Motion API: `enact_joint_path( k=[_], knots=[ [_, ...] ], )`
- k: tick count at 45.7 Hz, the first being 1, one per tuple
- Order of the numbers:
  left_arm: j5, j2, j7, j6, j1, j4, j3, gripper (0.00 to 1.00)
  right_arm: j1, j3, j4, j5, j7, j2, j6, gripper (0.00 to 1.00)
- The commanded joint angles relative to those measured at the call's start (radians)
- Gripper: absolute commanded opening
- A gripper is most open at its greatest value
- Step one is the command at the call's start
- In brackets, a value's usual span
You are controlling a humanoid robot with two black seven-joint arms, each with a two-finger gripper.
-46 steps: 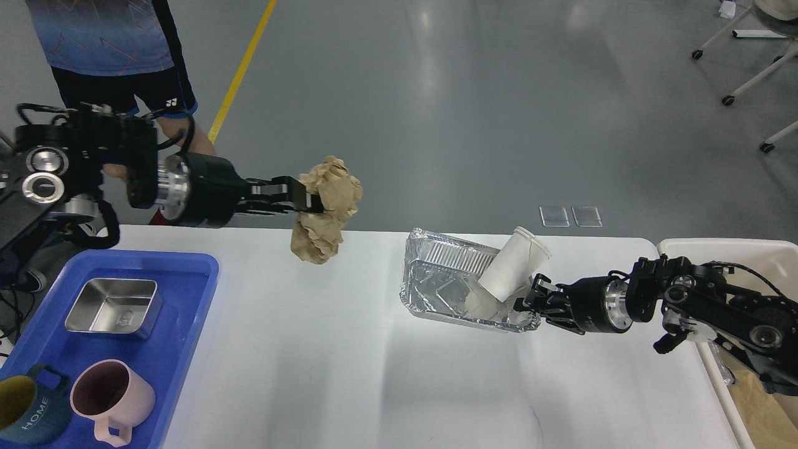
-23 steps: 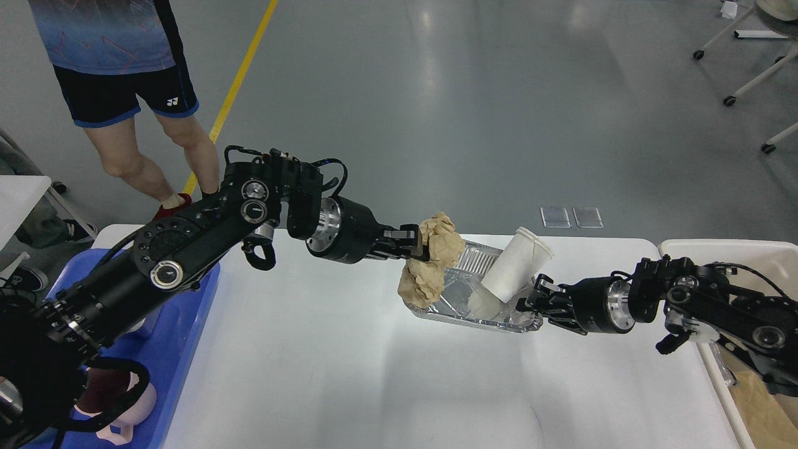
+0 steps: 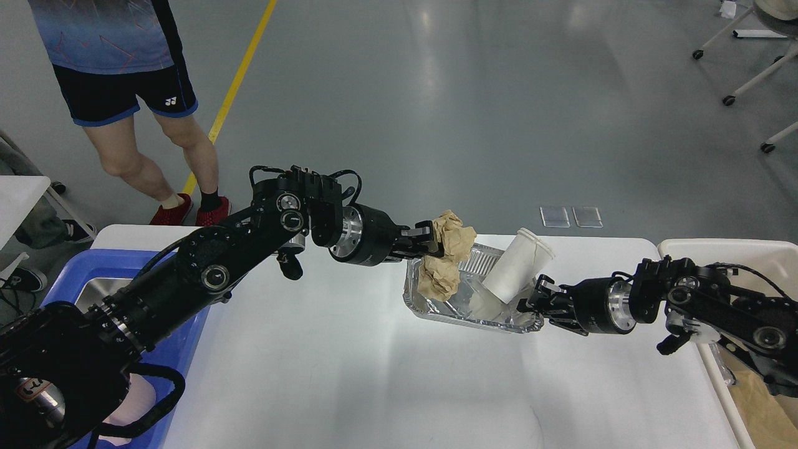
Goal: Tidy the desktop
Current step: 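Lift the crumpled paper and place it into the foil tray, then release the paper and withdraw the left gripper over the blue tray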
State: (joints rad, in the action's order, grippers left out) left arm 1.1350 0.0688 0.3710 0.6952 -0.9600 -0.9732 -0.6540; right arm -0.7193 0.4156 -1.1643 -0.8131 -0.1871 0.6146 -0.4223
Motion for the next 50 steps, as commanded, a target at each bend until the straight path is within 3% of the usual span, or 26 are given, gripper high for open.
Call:
enact_joint_path(
  k=[1,6,11,24,30,38,42,50],
  knots=[
    [0.0,-0.003,-0.003,-0.023,0.006,0.007,0.001,0.56,0.0,0.0,0.0,0.0,0.0,-0.001,0.0,0.0],
    [-0.001,-0.003,-0.003,-0.025,0.006,0.007,0.014,0.62,-0.002,0.0,0.0,0.0,0.0,-0.001,0.0,0.0],
    [-0.003,-0.004,-0.001,-0.025,0.009,0.005,0.02,0.79,-0.002,0.0,0.0,0.0,0.0,-0.001,0.0,0.0],
    [-0.02,-0.004,0.009,-0.023,0.007,0.004,0.008,0.94,0.003,0.0,0.0,0.0,0.0,0.001,0.0,0.0],
    [-0.098,-0.001,-0.003,-0.043,0.007,0.004,-0.044,0.95,0.003,0.0,0.0,0.0,0.0,-0.001,0.0,0.0],
    [-0.248,-0.001,-0.006,-0.203,0.043,0.004,-0.148,0.95,0.003,0.006,0.0,-0.001,0.0,-0.004,0.0,0.0],
    [-0.317,0.0,-0.009,-0.249,0.096,0.004,-0.262,0.95,0.003,0.006,0.0,0.0,0.0,-0.001,0.0,0.0],
    [-0.397,0.003,-0.014,-0.256,0.225,0.004,-0.502,0.95,0.003,0.006,0.0,0.0,0.0,0.001,0.0,0.0]
  ],
)
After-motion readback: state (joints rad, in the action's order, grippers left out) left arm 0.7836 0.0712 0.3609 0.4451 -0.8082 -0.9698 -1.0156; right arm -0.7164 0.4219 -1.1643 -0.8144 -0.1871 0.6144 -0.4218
